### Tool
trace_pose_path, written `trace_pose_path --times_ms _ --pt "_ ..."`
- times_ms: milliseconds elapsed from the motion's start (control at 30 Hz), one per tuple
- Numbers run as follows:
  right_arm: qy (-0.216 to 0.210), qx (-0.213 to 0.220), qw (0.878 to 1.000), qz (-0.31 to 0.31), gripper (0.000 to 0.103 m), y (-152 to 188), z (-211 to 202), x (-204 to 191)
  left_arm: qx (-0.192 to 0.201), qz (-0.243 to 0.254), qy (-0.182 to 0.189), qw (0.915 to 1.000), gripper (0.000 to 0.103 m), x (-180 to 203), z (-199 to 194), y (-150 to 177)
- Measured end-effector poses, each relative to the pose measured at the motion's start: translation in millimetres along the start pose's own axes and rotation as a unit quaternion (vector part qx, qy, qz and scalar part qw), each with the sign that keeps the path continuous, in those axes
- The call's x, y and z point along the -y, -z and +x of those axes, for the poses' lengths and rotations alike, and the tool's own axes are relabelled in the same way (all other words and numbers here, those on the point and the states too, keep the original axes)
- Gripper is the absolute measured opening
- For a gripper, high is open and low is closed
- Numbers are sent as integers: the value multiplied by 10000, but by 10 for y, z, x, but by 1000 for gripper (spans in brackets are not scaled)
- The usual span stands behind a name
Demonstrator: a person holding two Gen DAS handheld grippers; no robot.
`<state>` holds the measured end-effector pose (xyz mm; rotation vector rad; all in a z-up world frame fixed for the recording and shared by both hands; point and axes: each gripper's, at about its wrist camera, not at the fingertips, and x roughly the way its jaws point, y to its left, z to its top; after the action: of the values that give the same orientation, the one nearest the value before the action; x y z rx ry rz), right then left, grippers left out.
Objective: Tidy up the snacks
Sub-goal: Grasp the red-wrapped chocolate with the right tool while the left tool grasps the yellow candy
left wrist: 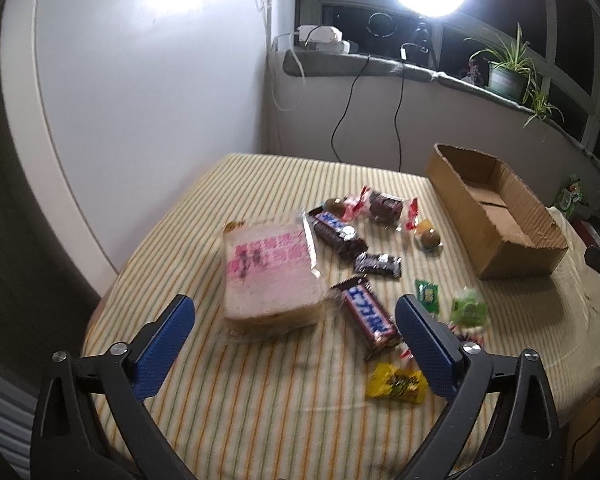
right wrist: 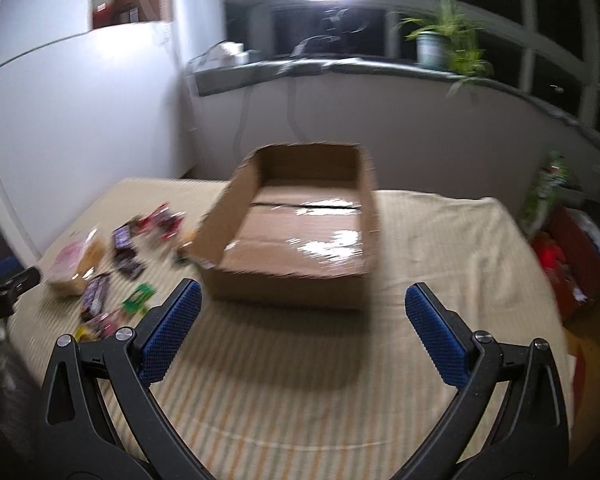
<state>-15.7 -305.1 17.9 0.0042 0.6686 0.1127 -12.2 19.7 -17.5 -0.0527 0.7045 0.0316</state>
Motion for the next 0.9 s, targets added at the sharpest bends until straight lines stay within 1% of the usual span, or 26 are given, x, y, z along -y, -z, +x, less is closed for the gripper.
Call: trace_pose_path --times_ms 67,100,167,200,233,333,400,467,600,667,700,733,800,833,900 --pt "-226 -80 9996 -146 103 22 45 -115 -56 -17 -38 10000 96 -44 12 42" --pt "-330 -118 9992 -216 103 29 66 -171 11 -39 -35 10000 96 -76 19 63" --pt "-517 -174 9979 -356 103 44 100 -302 19 -54 -55 10000 95 -118 29 96" --pt "-611 -199 9970 -424 103 53 115 -366 10 -157 29 9999 93 -140 46 112" --pt "-714 -234 9960 -481 103 61 131 -424 -53 -195 62 9998 90 -151 51 123" --pt "-1051 -360 9915 -677 103 88 184 -624 -111 -282 186 9994 85 -171 73 165" --pt "-1206 -426 9881 -857 103 115 206 -760 -79 -405 404 9983 82 -165 103 201" --pt "-1409 -518 9835 -1011 103 143 221 -877 -182 -482 625 9967 77 -126 123 243" --pt "-1867 -717 9708 -1325 95 207 269 -1103 -415 -451 1031 9928 71 19 144 337" --pt "-2052 -849 9639 -1472 90 239 318 -1202 -476 -380 1196 9910 68 106 129 378" --pt "-2128 -926 9602 -1556 86 254 349 -1252 -453 -362 1272 9902 67 141 118 399" --pt "-2203 -1004 9564 -1634 81 267 378 -1296 -492 -319 1309 9897 67 167 106 413" --pt "-2317 -1134 9500 -1760 74 289 434 -1367 -630 -155 1262 9899 65 200 94 449" --pt "-2385 -1202 9464 -1816 72 297 466 -1392 -726 -75 1214 9899 63 205 95 464" --pt "-2510 -1357 9393 -1908 68 304 543 -1443 -844 20 1212 9890 63 215 92 487"
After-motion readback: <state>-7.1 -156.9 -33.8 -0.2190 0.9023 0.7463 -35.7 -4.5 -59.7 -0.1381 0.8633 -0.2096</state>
